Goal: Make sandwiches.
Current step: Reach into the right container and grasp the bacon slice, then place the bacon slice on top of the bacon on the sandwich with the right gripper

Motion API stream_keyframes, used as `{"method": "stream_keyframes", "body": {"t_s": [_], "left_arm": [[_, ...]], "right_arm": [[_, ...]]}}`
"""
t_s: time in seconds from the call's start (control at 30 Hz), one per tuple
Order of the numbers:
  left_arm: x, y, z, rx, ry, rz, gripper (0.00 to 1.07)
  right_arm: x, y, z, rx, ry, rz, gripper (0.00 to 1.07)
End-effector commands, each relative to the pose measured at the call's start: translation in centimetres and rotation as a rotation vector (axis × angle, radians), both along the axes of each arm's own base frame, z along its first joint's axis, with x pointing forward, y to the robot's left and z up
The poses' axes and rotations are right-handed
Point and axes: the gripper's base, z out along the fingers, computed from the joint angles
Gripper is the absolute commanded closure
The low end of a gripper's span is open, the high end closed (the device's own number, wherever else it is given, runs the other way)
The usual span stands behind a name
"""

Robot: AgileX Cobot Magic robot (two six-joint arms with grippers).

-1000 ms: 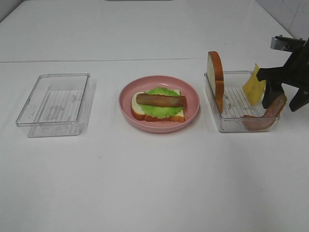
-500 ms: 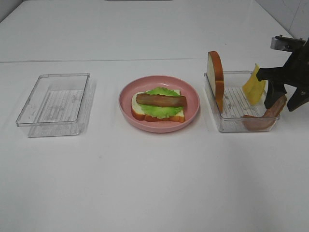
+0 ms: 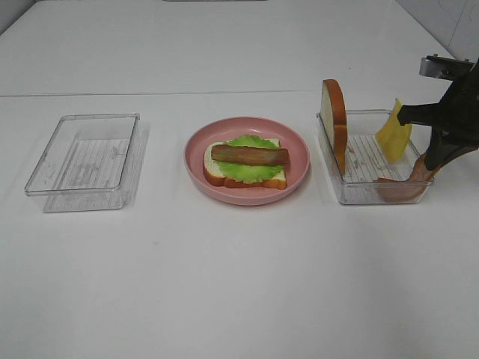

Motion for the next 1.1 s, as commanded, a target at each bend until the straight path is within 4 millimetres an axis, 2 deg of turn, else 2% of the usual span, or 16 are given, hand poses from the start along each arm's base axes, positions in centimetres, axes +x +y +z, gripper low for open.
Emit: {"method": "stream_keyframes", "body": {"t_s": [0.03,0.17,0.3,0.37,0.43,0.47,0.5,0.53,0.57,0.63,0.7,0.73,0.9,0.97,1.07,1.1], "left_arm": [[-0.2,-0.1,0.0,-0.012,-0.020,-0.002,0.17],[-0.2,-0.1,0.0,-0.012,-0.020,-0.002,0.17],[-0.2,-0.1,0.0,-0.012,-0.020,-0.002,0.17],[-0.2,-0.1,0.0,-0.012,-0.020,-0.002,0.17],[-0.2,-0.1,0.0,-0.012,-0.020,-0.002,0.17],[-0.2,-0.1,0.0,-0.012,-0.020,-0.002,0.17],[-0.2,-0.1,0.0,-0.012,-0.020,-0.002,0.17],[-0.2,-0.1,0.0,-0.012,-0.020,-0.002,0.17],[-0.2,-0.1,0.0,-0.012,-0.020,-0.002,0.17],[-0.2,-0.1,0.0,-0.012,-0.020,-0.002,0.17],[-0.2,-0.1,0.0,-0.012,-0.020,-0.002,0.17],[-0.2,-0.1,0.0,-0.012,-0.020,-0.002,0.17],[-0.2,-0.1,0.0,-0.012,-0.020,-0.002,0.17],[-0.2,-0.1,0.0,-0.012,-0.020,-0.002,0.17],[-0.2,-0.1,0.0,-0.012,-0.020,-0.002,0.17],[-0.2,-0.1,0.0,-0.012,-0.020,-0.002,0.17]], "right_arm": [[0.1,-0.1,0.5,0.000,-0.016,0.000,1.07],[-0.1,0.0,0.8,0.008,0.008,-0.007,1.07],[-0.4,0.0,2.2,0.010,-0.013,-0.017,1.07],[-0.9,0.1,4.1,0.014,-0.052,-0.024,1.07],[-1.0,0.2,4.8,0.022,-0.070,-0.027,1.07],[-1.4,0.6,6.5,0.048,-0.112,-0.036,1.07],[-1.4,0.6,6.5,0.048,-0.112,-0.036,1.07],[-1.9,0.9,8.1,0.081,-0.152,-0.049,1.07],[-1.9,0.9,8.1,0.081,-0.152,-0.049,1.07],[-2.6,1.4,10.4,0.132,-0.215,-0.076,1.07],[-2.8,1.5,11.0,0.143,-0.231,-0.090,1.07],[-3.3,1.8,12.4,0.175,-0.271,-0.105,1.07],[-3.8,2.6,14.6,0.279,-0.360,-0.114,1.07],[-3.8,2.8,14.9,0.300,-0.374,-0.112,1.07],[-3.5,3.8,16.1,0.355,-0.418,-0.081,1.07],[-3.3,5.0,16.9,0.365,-0.453,-0.048,1.07]]}}
